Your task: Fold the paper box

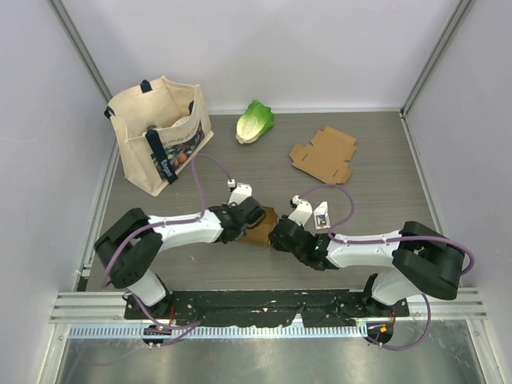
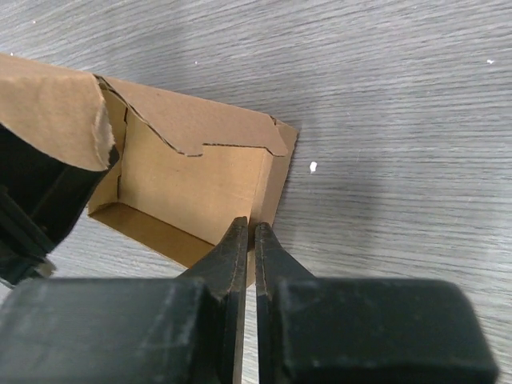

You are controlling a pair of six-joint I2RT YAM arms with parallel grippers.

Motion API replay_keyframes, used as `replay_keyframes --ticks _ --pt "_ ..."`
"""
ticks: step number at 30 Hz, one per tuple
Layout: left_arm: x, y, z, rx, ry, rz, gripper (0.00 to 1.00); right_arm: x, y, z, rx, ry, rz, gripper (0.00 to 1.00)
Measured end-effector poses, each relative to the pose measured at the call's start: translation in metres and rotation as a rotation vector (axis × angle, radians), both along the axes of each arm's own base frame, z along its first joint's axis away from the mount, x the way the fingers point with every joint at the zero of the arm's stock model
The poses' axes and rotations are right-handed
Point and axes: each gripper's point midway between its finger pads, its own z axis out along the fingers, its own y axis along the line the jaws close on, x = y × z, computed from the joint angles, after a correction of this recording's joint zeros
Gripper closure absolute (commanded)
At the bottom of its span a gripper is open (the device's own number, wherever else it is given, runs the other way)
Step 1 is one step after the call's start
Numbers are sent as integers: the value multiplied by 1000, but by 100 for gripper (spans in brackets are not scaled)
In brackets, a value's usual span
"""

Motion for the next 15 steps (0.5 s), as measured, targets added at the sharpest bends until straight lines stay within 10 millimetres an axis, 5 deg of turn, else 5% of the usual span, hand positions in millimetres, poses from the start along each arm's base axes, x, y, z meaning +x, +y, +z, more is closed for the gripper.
replay_keyframes --ticks 7,15 --pt "3 -3 -4 272 -90 34 100 6 1 -1 -7 -8 -30 100" --pt "2 -3 -3 259 -115 35 96 7 1 -1 -6 -13 -33 98"
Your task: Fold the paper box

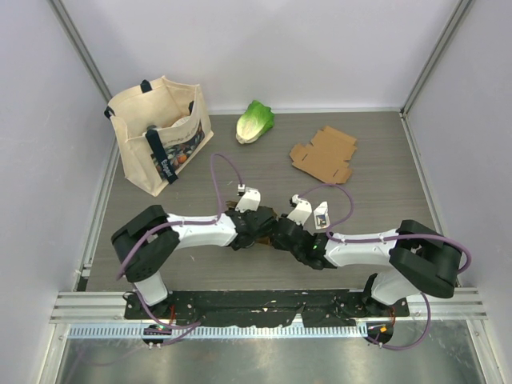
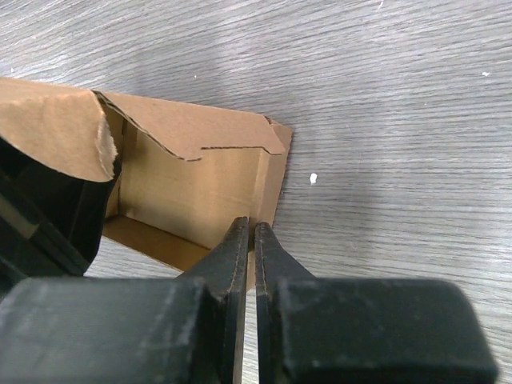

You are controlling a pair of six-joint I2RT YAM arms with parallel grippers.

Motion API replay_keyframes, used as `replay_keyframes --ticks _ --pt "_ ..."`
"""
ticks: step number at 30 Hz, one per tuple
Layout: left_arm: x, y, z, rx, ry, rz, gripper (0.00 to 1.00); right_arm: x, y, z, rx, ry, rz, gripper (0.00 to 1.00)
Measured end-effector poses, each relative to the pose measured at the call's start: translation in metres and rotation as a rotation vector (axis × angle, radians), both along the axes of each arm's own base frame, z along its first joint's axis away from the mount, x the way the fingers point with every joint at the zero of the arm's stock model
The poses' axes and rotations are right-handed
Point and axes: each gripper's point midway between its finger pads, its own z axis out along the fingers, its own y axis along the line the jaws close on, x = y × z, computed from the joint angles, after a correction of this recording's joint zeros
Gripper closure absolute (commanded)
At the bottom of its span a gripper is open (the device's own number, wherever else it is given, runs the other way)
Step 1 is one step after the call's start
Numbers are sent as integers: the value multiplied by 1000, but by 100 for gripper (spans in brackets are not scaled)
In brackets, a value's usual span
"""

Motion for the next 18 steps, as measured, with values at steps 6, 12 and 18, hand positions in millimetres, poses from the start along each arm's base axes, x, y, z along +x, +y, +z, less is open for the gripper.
replay_keyframes --ticks 6,12,18 --pt "-14 1 2 -122 54 -19 76 0 -1 1 -14 -14 18 89" --pt "-25 -4 7 -224 107 -43 56 -1 -5 1 -63 -33 55 74" --pt "-30 -8 21 -325 105 -65 31 -3 -10 7 -116 -55 107 44"
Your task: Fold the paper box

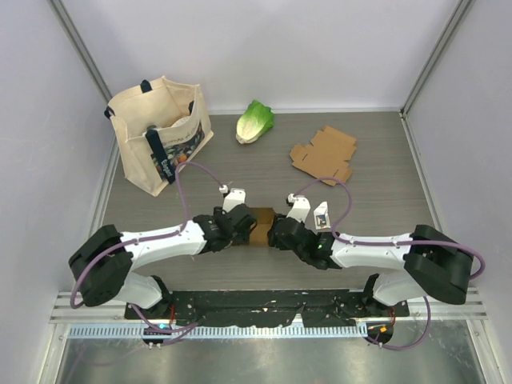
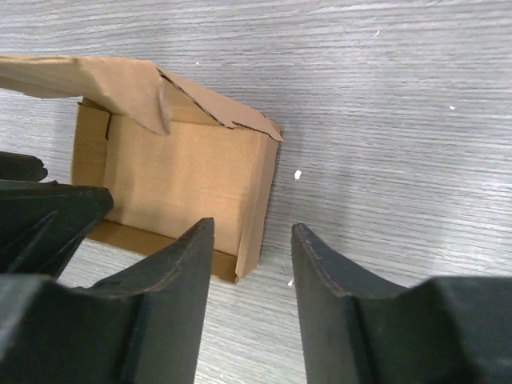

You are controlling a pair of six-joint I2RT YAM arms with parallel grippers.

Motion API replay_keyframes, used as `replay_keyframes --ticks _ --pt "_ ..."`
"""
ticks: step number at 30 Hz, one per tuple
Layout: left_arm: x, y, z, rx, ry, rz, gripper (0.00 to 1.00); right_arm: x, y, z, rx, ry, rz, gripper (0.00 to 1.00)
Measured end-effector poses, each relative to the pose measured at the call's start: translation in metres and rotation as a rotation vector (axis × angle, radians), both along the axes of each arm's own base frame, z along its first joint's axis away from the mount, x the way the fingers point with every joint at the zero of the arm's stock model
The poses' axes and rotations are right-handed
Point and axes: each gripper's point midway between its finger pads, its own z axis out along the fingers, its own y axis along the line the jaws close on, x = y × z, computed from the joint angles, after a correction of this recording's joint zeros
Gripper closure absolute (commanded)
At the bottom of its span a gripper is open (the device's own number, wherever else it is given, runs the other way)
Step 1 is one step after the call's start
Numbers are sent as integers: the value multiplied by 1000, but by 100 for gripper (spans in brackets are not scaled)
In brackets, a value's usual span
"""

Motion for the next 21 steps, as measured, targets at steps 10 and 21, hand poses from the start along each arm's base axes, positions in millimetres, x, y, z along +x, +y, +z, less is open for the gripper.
replay_keyframes --ticks 10,21 --pt "-8 17 42 -160 -78 12 20 18 -72 54 -41 -67 -154 14" --pt "-22 31 88 -411 -150 -9 18 73 -179 16 -359 193 -348 15"
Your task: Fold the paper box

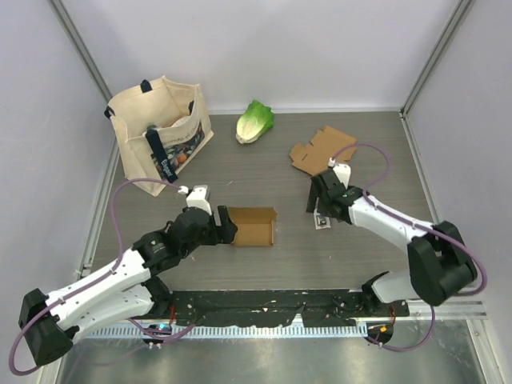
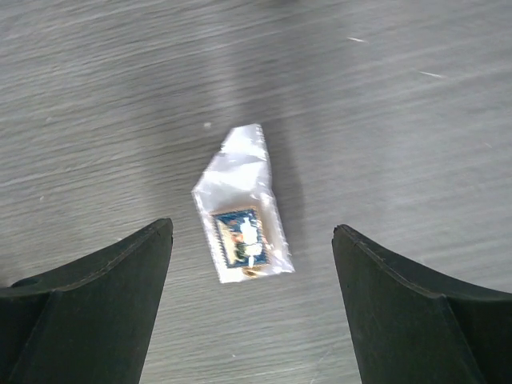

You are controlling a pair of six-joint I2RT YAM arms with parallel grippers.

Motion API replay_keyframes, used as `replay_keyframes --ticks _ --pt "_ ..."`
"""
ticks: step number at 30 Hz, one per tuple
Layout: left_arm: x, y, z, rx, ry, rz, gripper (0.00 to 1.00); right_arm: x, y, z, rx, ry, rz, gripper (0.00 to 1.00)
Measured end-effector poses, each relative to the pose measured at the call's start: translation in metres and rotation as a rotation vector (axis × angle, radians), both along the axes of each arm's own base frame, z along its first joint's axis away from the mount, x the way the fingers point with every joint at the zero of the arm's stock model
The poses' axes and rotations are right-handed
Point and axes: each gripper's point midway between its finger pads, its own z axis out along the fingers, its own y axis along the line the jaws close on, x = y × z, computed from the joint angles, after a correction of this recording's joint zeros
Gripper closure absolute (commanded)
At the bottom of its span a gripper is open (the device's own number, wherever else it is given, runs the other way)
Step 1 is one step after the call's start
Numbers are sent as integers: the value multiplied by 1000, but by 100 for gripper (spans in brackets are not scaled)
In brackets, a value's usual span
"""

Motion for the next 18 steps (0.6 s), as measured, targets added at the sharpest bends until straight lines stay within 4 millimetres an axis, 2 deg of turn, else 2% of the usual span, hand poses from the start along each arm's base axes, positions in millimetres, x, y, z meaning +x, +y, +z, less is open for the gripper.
replay_keyframes --ticks 4,6,9,11,15,16,18 --pt "-5 -3 10 -43 -13 -30 18 15 18 -14 -11 89 133 18" --pt "-8 -3 16 -62 -23 -42 18 17 20 -22 -21 122 161 21" --pt "-12 0 27 -87 -52 -60 18 15 23 -41 -40 194 211 28" --pt "-16 4 33 -95 -71 -66 17 17 28 -41 -22 198 229 34" --pt "-21 12 45 -102 -106 -75 16 12 31 -45 -4 212 237 58" --pt "-21 13 48 -103 -112 -76 16 12 31 -45 2 210 234 70" --pt "-21 15 56 -110 -132 -76 15 12 34 -45 10 201 237 74"
